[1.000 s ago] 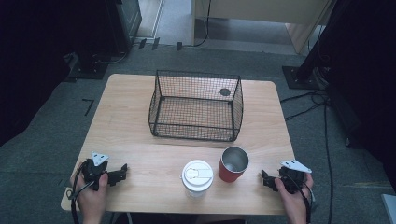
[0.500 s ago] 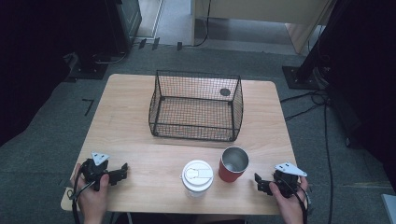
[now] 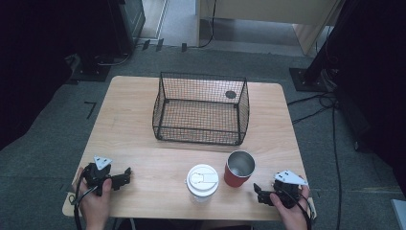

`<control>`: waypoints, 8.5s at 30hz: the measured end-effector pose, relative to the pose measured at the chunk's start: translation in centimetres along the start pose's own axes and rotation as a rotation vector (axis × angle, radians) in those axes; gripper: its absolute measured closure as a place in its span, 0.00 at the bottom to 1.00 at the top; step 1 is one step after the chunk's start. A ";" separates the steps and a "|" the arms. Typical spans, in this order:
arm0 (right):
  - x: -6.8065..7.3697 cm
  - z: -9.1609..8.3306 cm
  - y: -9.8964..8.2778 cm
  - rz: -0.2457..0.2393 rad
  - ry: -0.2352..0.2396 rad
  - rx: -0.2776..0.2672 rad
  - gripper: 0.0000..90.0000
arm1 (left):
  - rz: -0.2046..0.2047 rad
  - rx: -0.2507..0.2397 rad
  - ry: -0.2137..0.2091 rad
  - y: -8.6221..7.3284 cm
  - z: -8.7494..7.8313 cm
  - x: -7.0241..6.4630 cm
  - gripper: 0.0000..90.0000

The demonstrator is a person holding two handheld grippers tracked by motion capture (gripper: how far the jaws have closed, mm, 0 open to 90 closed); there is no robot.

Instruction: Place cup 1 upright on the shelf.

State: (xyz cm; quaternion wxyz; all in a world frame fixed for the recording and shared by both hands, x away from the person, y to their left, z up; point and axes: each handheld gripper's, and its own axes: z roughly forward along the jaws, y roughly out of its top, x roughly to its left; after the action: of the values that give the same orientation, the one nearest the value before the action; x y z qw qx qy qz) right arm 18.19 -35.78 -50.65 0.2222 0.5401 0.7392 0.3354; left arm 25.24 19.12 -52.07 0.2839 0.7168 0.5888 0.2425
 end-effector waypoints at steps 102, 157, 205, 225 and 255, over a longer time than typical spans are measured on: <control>7.1 -0.3 8.2 -0.002 0.061 -0.268 0.08 | 0.002 0.003 0.000 0.0 0.0 0.0 0.00; 9.4 -2.6 18.5 -0.061 0.049 -0.570 0.08 | -0.002 -0.001 0.000 0.0 0.0 0.0 0.00; 8.4 6.9 26.0 0.020 0.047 -0.771 0.08 | -0.003 0.001 -0.001 0.1 0.1 0.0 0.00; 6.6 13.4 27.5 0.062 -0.008 -0.705 0.08 | 0.001 0.003 -0.001 0.1 0.1 0.0 0.00; 5.7 19.8 26.2 0.045 -0.031 -0.468 0.08 | -0.001 0.002 -0.001 0.1 0.1 0.0 0.00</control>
State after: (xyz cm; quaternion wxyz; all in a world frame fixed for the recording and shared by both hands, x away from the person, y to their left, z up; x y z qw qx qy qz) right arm 47.03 -20.26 -44.60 0.3451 0.4953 0.6255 0.4942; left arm 25.35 19.10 -52.05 0.2835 0.7171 0.5891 0.2414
